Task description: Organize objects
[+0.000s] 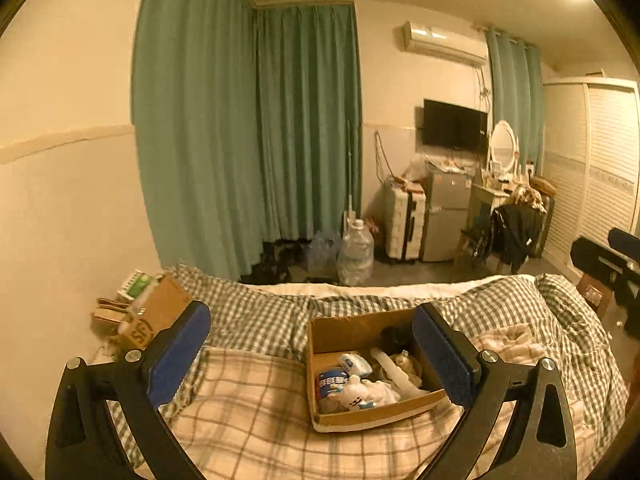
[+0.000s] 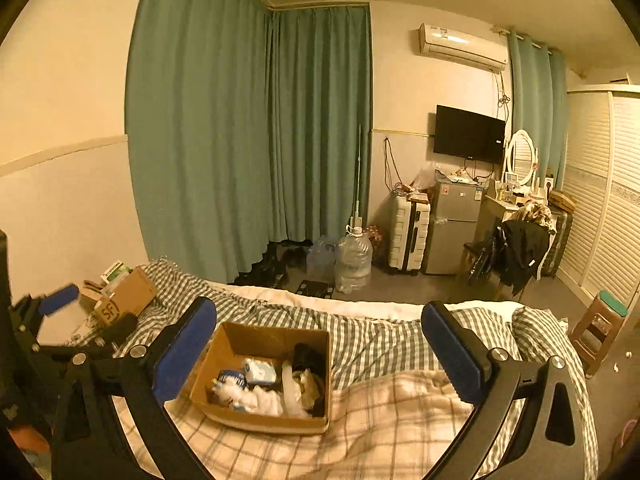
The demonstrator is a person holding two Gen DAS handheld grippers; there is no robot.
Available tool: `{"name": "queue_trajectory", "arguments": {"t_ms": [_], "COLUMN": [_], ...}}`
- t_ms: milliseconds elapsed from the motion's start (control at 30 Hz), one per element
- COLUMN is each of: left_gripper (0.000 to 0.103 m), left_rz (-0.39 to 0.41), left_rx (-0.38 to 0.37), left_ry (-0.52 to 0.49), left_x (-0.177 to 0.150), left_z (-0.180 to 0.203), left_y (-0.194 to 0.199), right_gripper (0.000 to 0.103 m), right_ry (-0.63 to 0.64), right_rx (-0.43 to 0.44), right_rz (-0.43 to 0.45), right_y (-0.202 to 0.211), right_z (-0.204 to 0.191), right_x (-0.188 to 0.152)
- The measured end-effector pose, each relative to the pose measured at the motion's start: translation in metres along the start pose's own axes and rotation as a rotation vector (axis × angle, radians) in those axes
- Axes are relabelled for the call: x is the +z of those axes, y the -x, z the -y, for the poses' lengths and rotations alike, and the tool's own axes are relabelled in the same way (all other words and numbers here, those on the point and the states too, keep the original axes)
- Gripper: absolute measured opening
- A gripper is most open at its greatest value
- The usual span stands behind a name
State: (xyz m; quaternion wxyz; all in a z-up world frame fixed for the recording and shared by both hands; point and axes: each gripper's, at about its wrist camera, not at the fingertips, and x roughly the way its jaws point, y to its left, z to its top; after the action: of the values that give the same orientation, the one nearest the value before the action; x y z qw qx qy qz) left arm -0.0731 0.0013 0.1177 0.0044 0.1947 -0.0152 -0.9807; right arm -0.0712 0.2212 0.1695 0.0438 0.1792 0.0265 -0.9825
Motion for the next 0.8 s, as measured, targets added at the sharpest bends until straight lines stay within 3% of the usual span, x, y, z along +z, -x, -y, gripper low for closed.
{"name": "queue_trajectory", "arguments": {"t_ms": [100,200,400,533,800], "left_gripper": [0.103,0.103,0.103,0.103,0.103], "left_rz": [0.036,0.057,0.086,0.042,-0.032], "left_rx": [0.014,0.050,0.104,0.107,0.091], "left_ry": [-0.002,-0.005,0.026,-0.003,0.019], "left_x": [-0.019,-0.039,-0.083,-0.106,-0.126], "left_z": [-0.005,-0.008,-0.013,-0.010,-0.018], "left_y": [0.019,0.027,0.018,-0.001,-0.027], "right_gripper": [0.103,0.103,0.103,0.103,0.103], "right_ry": [-0.002,0.001,-0.039,-0.016,0.009], "right_rx": [-0.022,-0.037,-0.018,-0.033,-0.053], "right_rz": [0.082,0.098,0.026,-0.048,-0.093], "right_y": [0.024,0.032,0.005,-0.022,-0.046], "right_z": [-0.004,-0.009,-0.010,-0.013,-0.019], "right_x": [-0.021,-0.047,-0.112,-0.144,-0.161]}}
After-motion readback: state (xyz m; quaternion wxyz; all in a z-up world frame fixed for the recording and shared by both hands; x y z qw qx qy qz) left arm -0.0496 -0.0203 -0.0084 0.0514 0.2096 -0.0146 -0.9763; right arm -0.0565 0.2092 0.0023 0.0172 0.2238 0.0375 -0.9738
